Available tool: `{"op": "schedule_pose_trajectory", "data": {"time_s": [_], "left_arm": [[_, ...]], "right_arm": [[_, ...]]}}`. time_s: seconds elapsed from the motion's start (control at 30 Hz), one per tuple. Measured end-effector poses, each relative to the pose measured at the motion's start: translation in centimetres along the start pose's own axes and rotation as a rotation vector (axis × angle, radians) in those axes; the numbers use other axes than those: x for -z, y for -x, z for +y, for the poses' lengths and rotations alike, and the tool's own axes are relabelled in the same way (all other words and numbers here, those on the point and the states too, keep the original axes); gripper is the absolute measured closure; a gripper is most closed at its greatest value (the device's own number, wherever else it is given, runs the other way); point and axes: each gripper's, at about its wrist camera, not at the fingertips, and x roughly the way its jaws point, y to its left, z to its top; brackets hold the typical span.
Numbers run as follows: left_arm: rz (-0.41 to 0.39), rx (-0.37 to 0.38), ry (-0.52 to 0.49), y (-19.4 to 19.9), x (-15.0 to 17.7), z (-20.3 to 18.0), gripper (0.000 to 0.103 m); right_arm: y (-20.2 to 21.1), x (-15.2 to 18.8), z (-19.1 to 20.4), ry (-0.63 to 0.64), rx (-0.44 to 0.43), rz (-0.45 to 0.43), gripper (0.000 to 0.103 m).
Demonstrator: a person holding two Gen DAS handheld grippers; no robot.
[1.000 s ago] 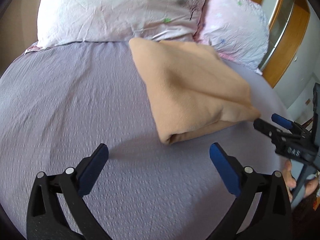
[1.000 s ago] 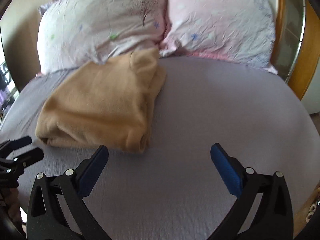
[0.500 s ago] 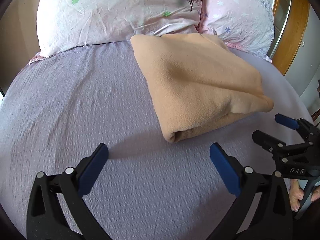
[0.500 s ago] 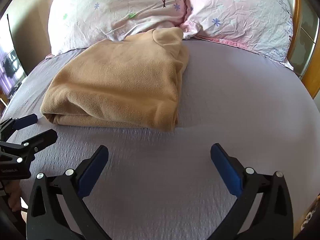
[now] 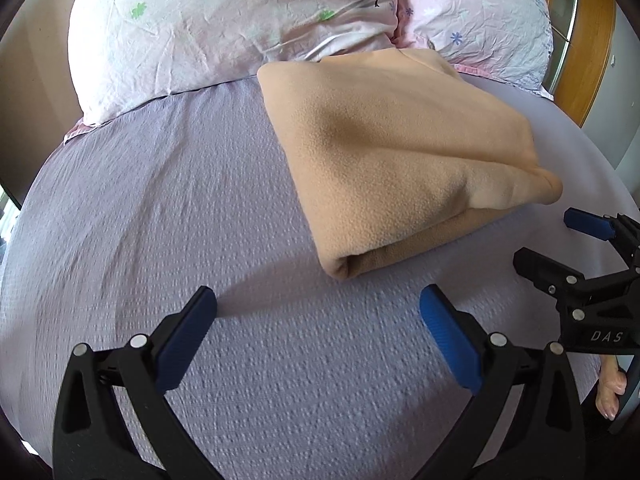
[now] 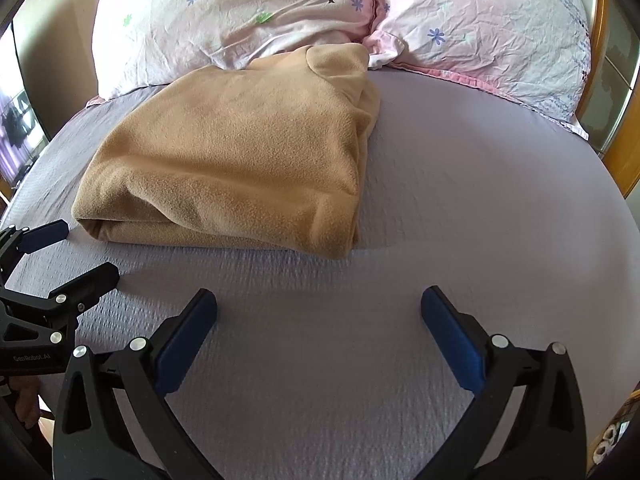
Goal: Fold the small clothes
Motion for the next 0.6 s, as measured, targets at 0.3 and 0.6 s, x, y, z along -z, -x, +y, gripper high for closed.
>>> {"op": "schedule_pose_trajectory", "data": {"time_s": [0.3,0.6], "left_arm": [[0.000,0.000,0.001,0.01,0.01,0.01,0.002],[0.000,0.000,0.000,0.00,0.00,0.01,0.002]], "right_arm": [[0.04,0.01,0.06,-0.002,0.002,0.000,0.001],[0.08,-0.02,0.13,-0.005,0.004,0.000,0.001]]}}
